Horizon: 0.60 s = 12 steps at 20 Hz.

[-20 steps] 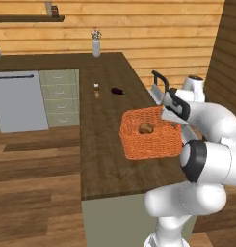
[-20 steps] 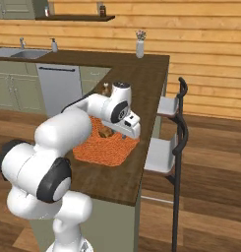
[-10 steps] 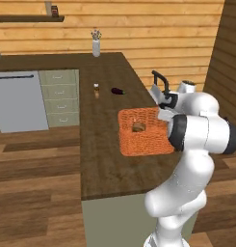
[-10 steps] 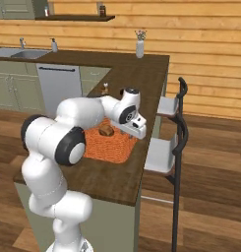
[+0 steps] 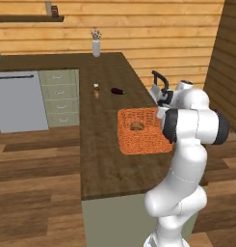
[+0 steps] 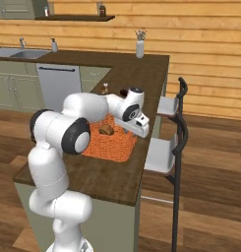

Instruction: Open the cabinet, pick up the bread from the cabinet and place it in the basket. Then move the basket to the dining counter.

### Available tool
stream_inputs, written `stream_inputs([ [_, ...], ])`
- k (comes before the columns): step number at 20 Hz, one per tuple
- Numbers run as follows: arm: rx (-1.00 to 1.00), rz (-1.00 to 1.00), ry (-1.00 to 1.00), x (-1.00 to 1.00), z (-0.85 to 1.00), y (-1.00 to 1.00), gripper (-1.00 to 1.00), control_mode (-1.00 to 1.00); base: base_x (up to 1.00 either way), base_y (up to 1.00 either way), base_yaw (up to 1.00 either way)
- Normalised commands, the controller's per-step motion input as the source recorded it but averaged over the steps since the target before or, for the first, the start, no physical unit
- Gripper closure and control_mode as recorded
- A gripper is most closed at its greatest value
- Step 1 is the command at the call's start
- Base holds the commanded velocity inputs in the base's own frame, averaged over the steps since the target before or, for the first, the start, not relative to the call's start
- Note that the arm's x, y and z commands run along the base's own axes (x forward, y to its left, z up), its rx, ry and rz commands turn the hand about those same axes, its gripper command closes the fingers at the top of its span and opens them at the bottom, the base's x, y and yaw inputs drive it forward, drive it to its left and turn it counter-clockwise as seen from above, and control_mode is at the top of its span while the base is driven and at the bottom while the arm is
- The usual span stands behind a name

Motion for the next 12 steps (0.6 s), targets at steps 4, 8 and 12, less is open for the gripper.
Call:
stream_inputs([
  [4, 0.00, -0.05, -0.01, -0.09, 0.60, 0.00, -1.00, -1.00, 0.00, 0.00, 0.00],
  [8, 0.00, 0.00, 0.00, -0.56, 0.97, -0.05, -1.00, -1.00, 0.00, 0.00, 0.00],
  [12, 0.00, -0.01, -0.04, -1.00, 0.71, 0.23, -1.00, -1.00, 0.00, 0.00, 0.00],
])
